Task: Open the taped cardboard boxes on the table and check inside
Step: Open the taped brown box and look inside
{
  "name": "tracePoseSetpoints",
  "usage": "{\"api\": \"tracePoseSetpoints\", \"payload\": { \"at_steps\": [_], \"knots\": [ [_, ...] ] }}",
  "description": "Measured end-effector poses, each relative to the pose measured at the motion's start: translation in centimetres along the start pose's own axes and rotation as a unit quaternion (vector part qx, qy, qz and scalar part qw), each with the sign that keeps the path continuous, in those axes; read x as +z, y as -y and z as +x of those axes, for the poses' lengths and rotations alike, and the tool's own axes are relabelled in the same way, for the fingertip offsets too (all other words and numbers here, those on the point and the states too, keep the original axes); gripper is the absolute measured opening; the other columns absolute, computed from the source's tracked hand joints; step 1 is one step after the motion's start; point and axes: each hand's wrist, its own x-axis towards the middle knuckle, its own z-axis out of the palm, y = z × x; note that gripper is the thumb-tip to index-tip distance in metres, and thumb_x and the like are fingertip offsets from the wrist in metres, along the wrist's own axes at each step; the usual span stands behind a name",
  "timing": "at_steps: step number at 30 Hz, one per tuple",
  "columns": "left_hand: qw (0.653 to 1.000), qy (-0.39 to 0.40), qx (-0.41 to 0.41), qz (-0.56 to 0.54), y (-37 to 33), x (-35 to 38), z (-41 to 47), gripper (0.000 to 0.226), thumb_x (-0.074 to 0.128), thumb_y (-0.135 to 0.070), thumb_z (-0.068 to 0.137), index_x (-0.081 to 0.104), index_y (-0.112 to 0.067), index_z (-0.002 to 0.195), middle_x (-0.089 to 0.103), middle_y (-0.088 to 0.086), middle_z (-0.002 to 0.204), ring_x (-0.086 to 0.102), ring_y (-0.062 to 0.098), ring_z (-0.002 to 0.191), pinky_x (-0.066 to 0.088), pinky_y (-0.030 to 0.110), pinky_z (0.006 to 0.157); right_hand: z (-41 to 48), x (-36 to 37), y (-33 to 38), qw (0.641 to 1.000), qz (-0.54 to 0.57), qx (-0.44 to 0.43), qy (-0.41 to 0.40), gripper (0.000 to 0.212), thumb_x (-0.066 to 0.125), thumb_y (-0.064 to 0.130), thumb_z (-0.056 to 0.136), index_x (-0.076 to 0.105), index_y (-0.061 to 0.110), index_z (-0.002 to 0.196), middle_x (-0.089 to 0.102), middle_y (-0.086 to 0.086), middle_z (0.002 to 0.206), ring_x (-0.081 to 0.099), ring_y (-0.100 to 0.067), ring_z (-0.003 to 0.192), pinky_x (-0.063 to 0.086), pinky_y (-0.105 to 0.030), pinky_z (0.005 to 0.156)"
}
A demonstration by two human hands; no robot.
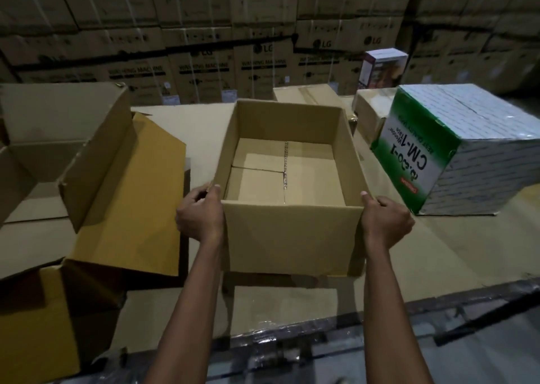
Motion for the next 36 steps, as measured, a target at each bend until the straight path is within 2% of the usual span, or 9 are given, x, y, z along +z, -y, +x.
{"api": "tracePoseSetpoints", "payload": {
  "at_steps": [7,11,13,16,19,22,25,29,36],
  "knots": [
    [0.998,-0.001,0.057,-0.038,-5.7,-5.2,4.9,0.023,0.079,-0.035,0.077,0.081,-0.025,0.098,0.074,-0.011,0.087,0.068,0.013,0.084,0.049,0.025,0.076,-4.9,-1.7,8.5,0.992,0.105,-0.052,-0.040,0.022,0.071,0.029,0.080,0.081,0.010,0.082,0.065,-0.003,0.064,0.053,-0.020,0.059,0.055,-0.039,0.068],
    [0.993,0.004,0.069,-0.101,-8.4,-9.5,7.1,0.012,0.080,-0.033,0.072,0.078,-0.031,0.083,0.072,-0.016,0.078,0.068,0.008,0.079,0.057,0.032,0.077,-8.9,-2.0,13.2,0.976,0.212,-0.018,-0.041,0.032,0.066,0.036,0.089,0.053,0.023,0.063,0.051,0.011,0.068,0.041,-0.001,0.063,0.041,-0.028,0.062],
    [0.988,0.011,0.072,-0.136,-9.4,-11.9,7.5,0.008,0.081,-0.028,0.075,0.075,-0.030,0.080,0.071,-0.017,0.078,0.068,0.004,0.078,0.058,0.029,0.074,-11.2,-1.9,14.9,0.967,0.250,-0.012,-0.040,0.032,0.064,0.042,0.095,0.048,0.026,0.072,0.045,0.014,0.077,0.039,0.004,0.071,0.031,-0.024,0.063],
    [0.987,-0.014,0.067,-0.148,-10.1,-16.1,8.4,0.018,0.081,-0.032,0.073,0.078,-0.026,0.090,0.072,-0.015,0.078,0.068,0.003,0.076,0.055,0.025,0.071,-15.2,-2.1,17.0,0.954,0.295,-0.044,-0.038,0.024,0.062,0.047,0.096,0.056,0.024,0.093,0.051,0.014,0.085,0.047,0.002,0.079,0.039,-0.023,0.072],
    [0.983,-0.020,0.072,-0.165,-11.1,-20.5,9.9,0.015,0.081,-0.036,0.068,0.074,-0.031,0.081,0.069,-0.019,0.072,0.067,-0.001,0.071,0.058,0.028,0.074,-19.2,-2.9,19.1,0.944,0.318,-0.065,-0.055,0.021,0.063,0.045,0.096,0.051,0.031,0.085,0.057,0.006,0.091,0.054,-0.009,0.086,0.045,-0.029,0.083],
    [0.981,-0.039,0.083,-0.170,-12.5,-24.8,11.6,0.017,0.081,-0.036,0.066,0.076,-0.028,0.080,0.071,-0.017,0.071,0.067,-0.002,0.070,0.059,0.029,0.074,-22.8,-3.7,21.8,0.939,0.336,-0.067,-0.028,0.024,0.063,0.037,0.100,0.050,0.029,0.082,0.055,0.003,0.096,0.046,0.013,0.082,0.033,-0.005,0.074],
    [0.978,-0.051,0.089,-0.184,-13.2,-28.4,13.8,0.024,0.080,-0.036,0.066,0.079,-0.023,0.086,0.074,-0.013,0.076,0.068,0.001,0.072,0.060,0.032,0.074,-25.6,-3.4,24.3,0.930,0.360,-0.081,-0.005,0.020,0.064,0.038,0.099,0.054,0.025,0.088,0.064,-0.008,0.103,0.047,0.010,0.081,0.033,0.003,0.069],
    [0.973,-0.066,0.098,-0.197,-13.8,-32.8,16.7,0.019,0.077,-0.037,0.065,0.079,-0.025,0.080,0.072,-0.016,0.072,0.068,0.003,0.072,0.059,0.033,0.074,-29.8,-2.3,27.8,0.922,0.375,-0.093,-0.001,0.026,0.065,0.041,0.097,0.048,0.034,0.078,0.067,-0.009,0.102,0.057,-0.010,0.087,0.032,-0.008,0.068],
    [0.965,-0.072,0.119,-0.224,-15.5,-39.6,24.7,0.012,0.075,-0.033,0.066,0.066,-0.035,0.060,0.068,-0.020,0.066,0.065,0.000,0.068,0.057,0.029,0.070,-37.4,1.4,34.4,0.913,0.385,-0.127,-0.030,0.026,0.063,0.052,0.087,0.048,0.034,0.078,0.067,-0.006,0.097,0.064,-0.018,0.089,0.053,-0.035,0.084]
  ]
}}
